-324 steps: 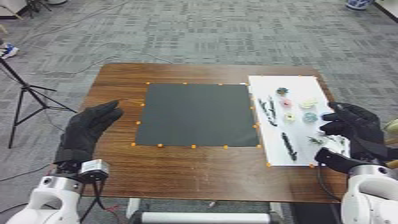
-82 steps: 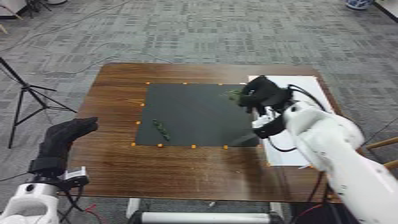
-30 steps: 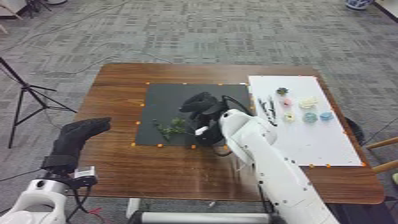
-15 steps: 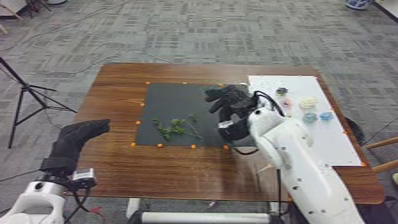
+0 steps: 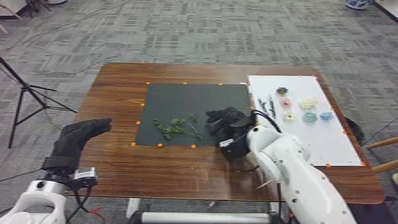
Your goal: Arrange flowers
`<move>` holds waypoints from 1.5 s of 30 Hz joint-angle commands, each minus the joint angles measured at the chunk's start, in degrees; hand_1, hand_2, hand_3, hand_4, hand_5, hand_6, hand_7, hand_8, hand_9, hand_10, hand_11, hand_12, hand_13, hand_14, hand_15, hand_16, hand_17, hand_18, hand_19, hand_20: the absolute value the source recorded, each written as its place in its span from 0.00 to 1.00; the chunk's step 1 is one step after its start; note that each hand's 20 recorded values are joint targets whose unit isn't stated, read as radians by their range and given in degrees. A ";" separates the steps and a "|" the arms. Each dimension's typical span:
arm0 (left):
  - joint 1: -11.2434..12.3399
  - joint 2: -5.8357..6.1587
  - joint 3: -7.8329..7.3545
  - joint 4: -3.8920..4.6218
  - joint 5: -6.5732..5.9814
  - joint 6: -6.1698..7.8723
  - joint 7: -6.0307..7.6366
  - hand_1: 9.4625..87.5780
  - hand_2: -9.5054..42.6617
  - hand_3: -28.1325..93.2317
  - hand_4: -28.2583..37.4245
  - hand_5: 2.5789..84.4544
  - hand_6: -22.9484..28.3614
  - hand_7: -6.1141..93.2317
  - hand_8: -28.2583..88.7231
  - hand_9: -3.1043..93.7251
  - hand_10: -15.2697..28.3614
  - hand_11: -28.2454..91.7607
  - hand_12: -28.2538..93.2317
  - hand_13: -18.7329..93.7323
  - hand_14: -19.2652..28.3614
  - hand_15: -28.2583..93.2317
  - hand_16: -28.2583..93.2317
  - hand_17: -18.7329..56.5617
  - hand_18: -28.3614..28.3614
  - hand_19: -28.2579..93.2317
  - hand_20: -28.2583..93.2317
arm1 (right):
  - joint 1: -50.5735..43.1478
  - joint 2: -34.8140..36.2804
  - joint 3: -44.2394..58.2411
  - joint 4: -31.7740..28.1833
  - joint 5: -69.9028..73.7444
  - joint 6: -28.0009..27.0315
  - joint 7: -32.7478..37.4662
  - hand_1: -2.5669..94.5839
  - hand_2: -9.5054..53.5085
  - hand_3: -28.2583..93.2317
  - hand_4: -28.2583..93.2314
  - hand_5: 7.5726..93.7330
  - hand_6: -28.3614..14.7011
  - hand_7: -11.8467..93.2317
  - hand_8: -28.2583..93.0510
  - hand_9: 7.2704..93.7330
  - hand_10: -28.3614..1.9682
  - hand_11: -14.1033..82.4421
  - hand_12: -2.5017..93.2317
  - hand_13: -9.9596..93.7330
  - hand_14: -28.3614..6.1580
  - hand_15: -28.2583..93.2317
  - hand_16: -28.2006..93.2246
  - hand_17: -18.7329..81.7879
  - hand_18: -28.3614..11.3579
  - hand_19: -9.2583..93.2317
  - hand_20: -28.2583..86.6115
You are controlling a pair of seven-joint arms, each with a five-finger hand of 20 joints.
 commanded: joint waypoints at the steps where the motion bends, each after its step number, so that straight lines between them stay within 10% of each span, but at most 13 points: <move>1: -0.38 -0.68 0.30 -0.10 0.01 -0.50 -0.34 0.15 0.21 0.79 0.00 0.65 0.46 0.20 0.16 0.58 0.68 0.39 0.33 0.52 0.76 0.35 0.24 0.30 0.73 0.31 0.37 | -2.38 -3.76 -2.69 -0.84 0.57 -2.61 0.36 0.28 0.23 0.66 0.16 0.55 0.47 0.22 0.21 0.74 0.27 0.24 0.19 1.00 0.59 0.57 0.49 0.83 0.41 1.00 0.51; 18: -0.29 -1.11 0.61 0.12 -0.28 -0.98 -0.38 0.15 0.20 0.80 0.00 0.65 0.46 0.20 0.16 0.58 0.68 0.39 0.33 0.52 0.76 0.35 0.24 0.30 0.73 0.32 0.37 | -2.12 -5.08 -3.54 -0.92 1.37 -3.10 0.51 0.27 0.24 0.67 0.16 0.54 0.47 0.22 0.21 0.73 0.28 0.24 0.19 1.00 0.59 0.57 0.50 0.82 0.40 1.00 0.51; 29: -0.81 -0.72 0.77 0.10 0.02 -0.83 -0.37 0.15 0.20 0.80 0.00 0.65 0.46 0.20 0.16 0.58 0.68 0.39 0.33 0.52 0.76 0.34 0.24 0.30 0.73 0.32 0.37 | 1.74 5.36 1.54 -2.07 -11.18 4.26 -7.61 0.28 0.22 0.68 0.16 0.57 0.50 0.24 0.21 0.72 0.29 0.25 0.21 0.96 0.56 0.60 0.50 0.78 0.31 1.00 0.57; 38: 1.76 -0.61 -0.83 -0.81 -0.01 0.70 -0.10 0.16 0.19 0.80 0.00 0.65 0.46 0.20 0.16 0.58 0.68 0.39 0.33 0.52 0.76 0.35 0.24 0.30 0.73 0.32 0.37 | 4.04 16.45 3.47 3.45 -30.53 17.43 -9.05 0.41 0.00 0.75 0.14 0.61 0.53 0.32 0.20 0.77 0.44 0.38 0.27 0.95 0.64 0.63 0.50 0.78 0.36 1.00 0.59; 45: 0.74 -0.55 -0.10 -0.84 1.80 -0.19 -0.32 0.17 0.18 0.80 0.00 0.65 0.46 0.20 0.16 0.58 0.68 0.39 0.33 0.52 0.76 0.35 0.24 0.30 0.73 0.32 0.37 | 6.18 18.61 4.03 5.93 -40.85 10.14 -8.32 0.42 0.00 0.74 0.13 0.61 0.54 0.37 0.19 0.80 0.47 0.47 0.33 0.97 0.68 0.66 0.51 0.81 0.39 1.00 0.64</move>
